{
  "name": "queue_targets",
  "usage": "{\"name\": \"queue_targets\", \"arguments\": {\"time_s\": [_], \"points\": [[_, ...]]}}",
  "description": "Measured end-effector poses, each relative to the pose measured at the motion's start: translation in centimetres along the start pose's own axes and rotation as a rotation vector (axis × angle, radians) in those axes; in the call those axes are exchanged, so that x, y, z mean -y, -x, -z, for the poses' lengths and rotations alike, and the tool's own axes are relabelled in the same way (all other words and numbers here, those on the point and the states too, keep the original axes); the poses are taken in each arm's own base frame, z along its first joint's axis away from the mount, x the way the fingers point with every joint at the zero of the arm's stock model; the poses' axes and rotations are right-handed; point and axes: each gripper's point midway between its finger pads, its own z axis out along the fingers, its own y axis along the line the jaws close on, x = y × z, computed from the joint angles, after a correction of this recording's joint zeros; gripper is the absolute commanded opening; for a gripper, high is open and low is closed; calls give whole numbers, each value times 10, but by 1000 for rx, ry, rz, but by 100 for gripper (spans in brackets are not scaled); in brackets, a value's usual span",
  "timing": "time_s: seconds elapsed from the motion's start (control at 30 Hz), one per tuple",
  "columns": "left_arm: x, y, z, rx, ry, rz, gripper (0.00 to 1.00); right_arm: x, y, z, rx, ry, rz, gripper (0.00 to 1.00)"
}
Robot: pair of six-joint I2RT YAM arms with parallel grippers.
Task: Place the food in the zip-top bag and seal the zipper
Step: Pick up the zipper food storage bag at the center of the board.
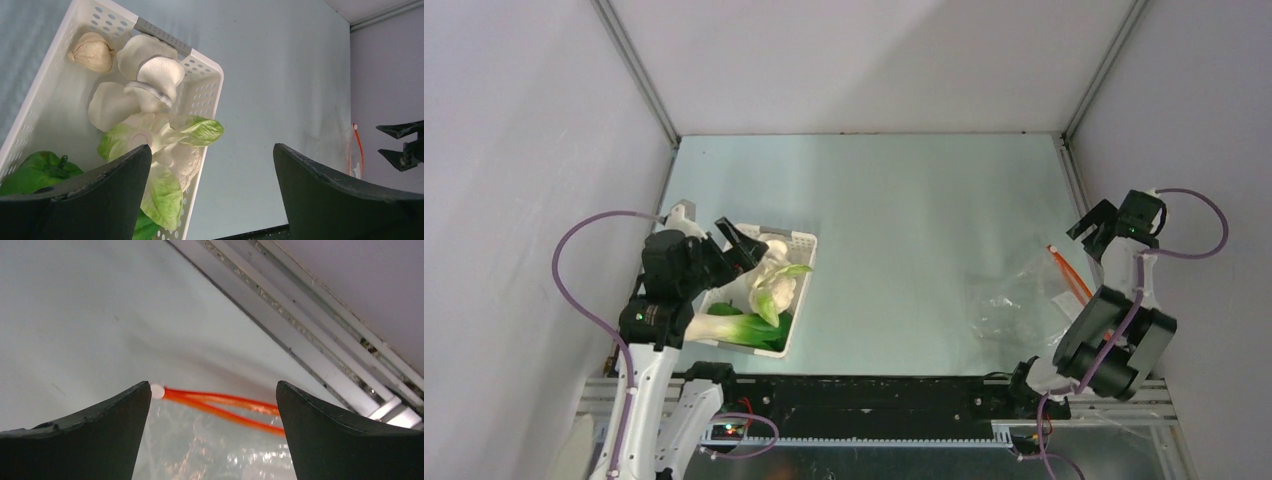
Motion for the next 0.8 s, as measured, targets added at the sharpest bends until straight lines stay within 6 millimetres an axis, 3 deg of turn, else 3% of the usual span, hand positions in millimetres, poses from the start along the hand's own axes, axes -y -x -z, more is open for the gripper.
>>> {"name": "queue_targets", "arguments": {"time_s": [0.13,0.33,0.6,0.8], "points": [[-2,-2,-1,-7,5,2,98,1,4,-24,-21,6,28,100],[-5,-5,-3,-24,16,-4,98,-8,-10,-50,-90,80,71,100],[-1,-8,-4,-37,-11,-22,98,-35,-17,-58,-169,254,143,100],[5,-19,-9,-53,-87,-25,98,-47,-23,-62,-216,315,304,100]]}}
